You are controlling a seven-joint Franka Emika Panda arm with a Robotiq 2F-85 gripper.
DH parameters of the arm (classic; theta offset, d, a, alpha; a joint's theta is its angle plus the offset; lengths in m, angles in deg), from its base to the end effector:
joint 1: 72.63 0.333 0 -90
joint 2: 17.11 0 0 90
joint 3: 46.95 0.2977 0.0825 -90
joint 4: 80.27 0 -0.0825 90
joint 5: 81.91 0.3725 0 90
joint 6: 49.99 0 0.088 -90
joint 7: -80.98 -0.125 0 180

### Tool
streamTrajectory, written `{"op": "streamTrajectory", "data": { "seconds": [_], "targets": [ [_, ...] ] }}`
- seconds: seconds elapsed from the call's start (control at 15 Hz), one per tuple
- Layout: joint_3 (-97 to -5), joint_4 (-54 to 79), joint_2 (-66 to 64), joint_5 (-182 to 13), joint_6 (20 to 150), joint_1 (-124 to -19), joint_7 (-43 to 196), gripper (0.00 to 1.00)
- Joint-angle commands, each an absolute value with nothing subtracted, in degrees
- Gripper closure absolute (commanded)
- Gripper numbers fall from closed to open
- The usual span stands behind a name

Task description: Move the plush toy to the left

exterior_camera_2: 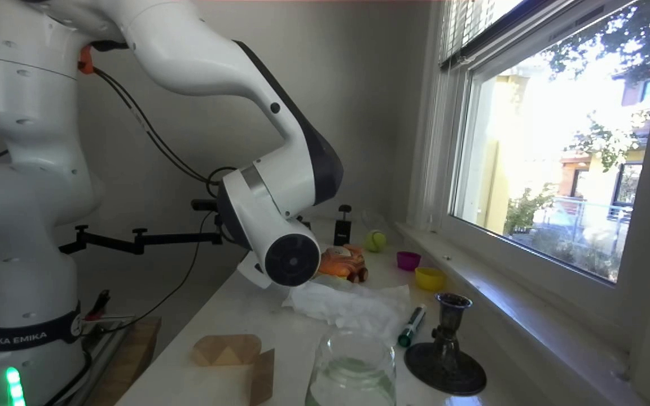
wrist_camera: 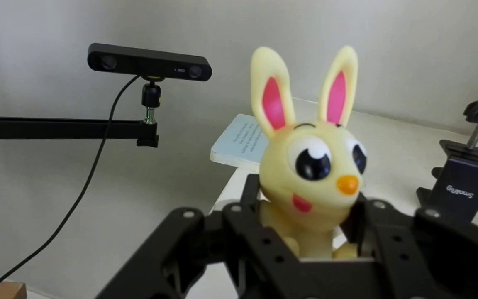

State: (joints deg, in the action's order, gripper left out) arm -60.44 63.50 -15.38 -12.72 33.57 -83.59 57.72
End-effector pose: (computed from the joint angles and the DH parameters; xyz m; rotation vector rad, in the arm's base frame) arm 0.3911 -0.0405 0.2798 -1.3232 1.2067 1.0008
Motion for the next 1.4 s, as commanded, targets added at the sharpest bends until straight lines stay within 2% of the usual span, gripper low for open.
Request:
{"op": "streamTrajectory", "data": {
  "seconds": [0.0,1.33],
  "targets": [
    [-60.6,66.4,-18.2,-12.3,35.3,-84.5,56.1,0.79],
    [-61.1,67.0,-17.8,-6.5,34.5,-85.8,54.9,0.79]
  ]
}}
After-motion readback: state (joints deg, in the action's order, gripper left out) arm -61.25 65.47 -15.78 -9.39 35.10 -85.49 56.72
